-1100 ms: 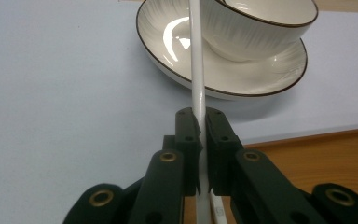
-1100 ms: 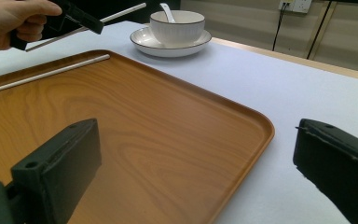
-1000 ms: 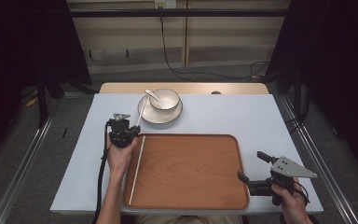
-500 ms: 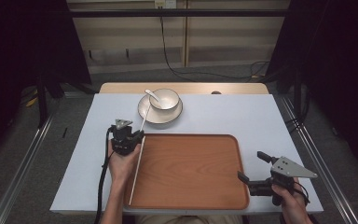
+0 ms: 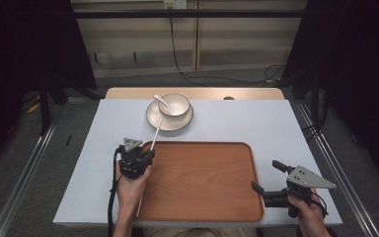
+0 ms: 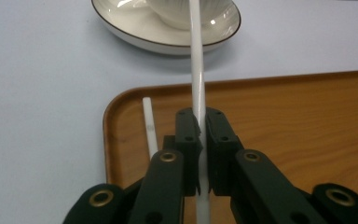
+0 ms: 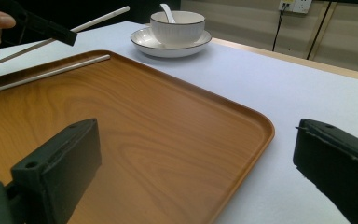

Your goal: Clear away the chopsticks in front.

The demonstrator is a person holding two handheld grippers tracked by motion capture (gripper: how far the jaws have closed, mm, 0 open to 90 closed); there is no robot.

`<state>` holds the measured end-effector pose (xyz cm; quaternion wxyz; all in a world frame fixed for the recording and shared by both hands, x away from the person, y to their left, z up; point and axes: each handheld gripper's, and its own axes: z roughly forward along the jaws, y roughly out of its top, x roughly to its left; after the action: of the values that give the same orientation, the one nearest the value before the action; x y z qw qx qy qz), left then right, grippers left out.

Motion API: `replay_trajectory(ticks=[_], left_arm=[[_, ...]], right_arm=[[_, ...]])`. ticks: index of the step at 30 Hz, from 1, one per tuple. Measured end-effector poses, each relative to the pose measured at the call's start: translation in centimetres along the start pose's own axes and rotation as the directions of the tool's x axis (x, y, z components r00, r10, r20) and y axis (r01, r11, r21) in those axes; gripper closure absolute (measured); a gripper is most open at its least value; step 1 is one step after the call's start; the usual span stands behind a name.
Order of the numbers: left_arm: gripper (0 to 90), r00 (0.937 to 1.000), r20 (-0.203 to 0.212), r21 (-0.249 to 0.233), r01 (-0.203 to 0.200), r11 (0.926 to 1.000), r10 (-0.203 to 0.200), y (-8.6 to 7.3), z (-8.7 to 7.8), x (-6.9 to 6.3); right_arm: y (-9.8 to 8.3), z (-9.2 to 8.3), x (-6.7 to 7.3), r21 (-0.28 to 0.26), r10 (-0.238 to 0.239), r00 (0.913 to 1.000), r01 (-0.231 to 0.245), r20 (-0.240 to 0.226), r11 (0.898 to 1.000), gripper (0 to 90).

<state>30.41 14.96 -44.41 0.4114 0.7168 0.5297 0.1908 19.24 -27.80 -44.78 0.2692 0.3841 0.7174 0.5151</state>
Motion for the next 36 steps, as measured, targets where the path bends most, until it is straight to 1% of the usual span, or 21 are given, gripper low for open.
replay_trajectory(ticks=[2, 3, 5, 6, 8, 9, 10, 15, 17, 19, 22, 24, 25, 26, 28, 30, 32, 34, 36], left_arm=[[85.4, 1.0000, 0.000, 0.005, 0.005, 1.0000, -0.005, -0.4, -0.2, -0.1], [85.4, 0.9999, -0.008, 0.017, 0.007, 0.9998, -0.007, -0.6, -0.4, -0.3], [85.4, 1.0000, -0.007, 0.019, 0.005, 0.9998, -0.005, -0.8, -0.4, -0.4], [85.4, 0.9999, -0.008, 0.020, 0.006, 0.9998, -0.005, -0.9, -0.6, -0.5], [85.4, 0.9996, -0.015, 0.026, 0.025, 0.9993, -0.025, -1.1, -0.7, -0.7], [85.4, 0.9996, -0.017, 0.027, 0.024, 0.9993, -0.023, -1.3, -0.8, -0.7], [85.4, 0.9993, -0.016, 0.034, 0.034, 0.9989, -0.033, -1.6, -0.7, -0.8], [85.4, 0.9993, -0.030, 0.054, 0.022, 0.9983, -0.020, -2.2, -0.7, -1.2], [85.4, 0.9991, -0.028, 0.050, 0.033, 0.9982, -0.032, -2.4, -0.8, -1.3], [85.4, 0.9990, -0.023, 0.057, 0.039, 0.9976, -0.037, -2.6, -0.9, -1.2], [85.3, 0.9987, -0.039, 0.069, 0.035, 0.9970, -0.033, -3.1, -1.0, -1.3], [85.4, 0.9988, -0.034, 0.082, 0.036, 0.9960, -0.034, -3.4, -1.0, -1.3], [85.3, 0.9983, -0.043, 0.084, 0.043, 0.9956, -0.040, -3.6, -1.0, -1.4], [85.3, 0.9985, -0.042, 0.090, 0.040, 0.9952, -0.036, -3.7, -0.9, -1.4], [85.3, 0.9981, -0.045, 0.088, 0.046, 0.9951, -0.042, -3.8, -0.9, -1.4], [85.3, 0.9977, -0.059, 0.093, 0.038, 0.9949, -0.033, -3.9, -1.0, -1.5], [85.3, 0.9986, -0.044, 0.108, 0.035, 0.9935, -0.031, -4.1, -0.9, -1.6], [85.3, 0.9982, -0.053, 0.124, 0.037, 0.9916, -0.031, -4.3, -0.9, -1.6], [85.3, 0.9983, -0.047, 0.122, 0.040, 0.9917, -0.034, -4.4, -0.9, -1.6]], right_arm=[[0.0, 0.0, 0.0, 0.001, 0.001, 1.0000, -0.001, 0.001, 1.000, 0.6], [0.0, 0.0, 0.0, 0.001, 0.001, 1.0000, -0.001, -0.001, 1.000, 0.6], [0.0, 0.0, 0.0, 0.001, 0.001, 1.0000, -0.001, 0.006, 1.000, 0.6], [0.0, 0.0, 0.0, 0.000, 0.001, 1.0000, -0.001, 0.001, 1.000, 0.6], [0.0, 0.0, 0.0, 0.000, 0.000, 1.0000, 0.000, 0.000, 1.000, 0.6], [0.0, 0.0, 0.0, 0.000, 0.000, 1.0000, 0.000, -0.001, 1.000, 0.6], [0.0, 0.0, 0.0, 0.001, 0.000, 1.0000, 0.000, 0.004, 1.000, 0.6], [0.0, 0.1, 0.0, 0.002, 0.000, 1.0000, 0.000, 0.002, 1.000, 0.6], [0.0, 0.1, 0.0, 0.002, -0.001, 1.0000, 0.001, 0.002, 1.000, 0.6], [0.0, 0.1, 0.0, 0.002, 0.000, 1.0000, 0.000, -0.001, 1.000, 0.6], [0.0, 0.1, 0.0, 0.003, 0.000, 1.0000, 0.000, 0.002, 1.000, 0.6], [0.0, 0.1, 0.0, 0.005, 0.002, 1.0000, -0.002, -0.002, 1.000, 0.6], [0.0, 0.1, 0.0, 0.005, 0.001, 1.0000, -0.001, -0.002, 1.000, 0.6], [0.0, 0.1, 0.0, 0.006, -0.001, 1.0000, 0.001, -0.003, 1.000, 0.6], [0.0, 0.1, 0.1, 0.004, -0.001, 1.0000, 0.001, -0.004, 1.000, 0.6], [0.0, 0.1, 0.1, 0.004, 0.000, 1.0000, 0.000, -0.003, 1.000, 0.6], [0.0, 0.1, 0.1, 0.003, 0.001, 1.0000, -0.001, -0.005, 1.000, 0.6], [0.0, 0.1, 0.1, 0.003, 0.001, 1.0000, -0.001, -0.003, 1.000, 0.6], [0.0, 0.1, 0.1, 0.003, 0.003, 1.0000, -0.003, -0.002, 1.000, 0.6]])
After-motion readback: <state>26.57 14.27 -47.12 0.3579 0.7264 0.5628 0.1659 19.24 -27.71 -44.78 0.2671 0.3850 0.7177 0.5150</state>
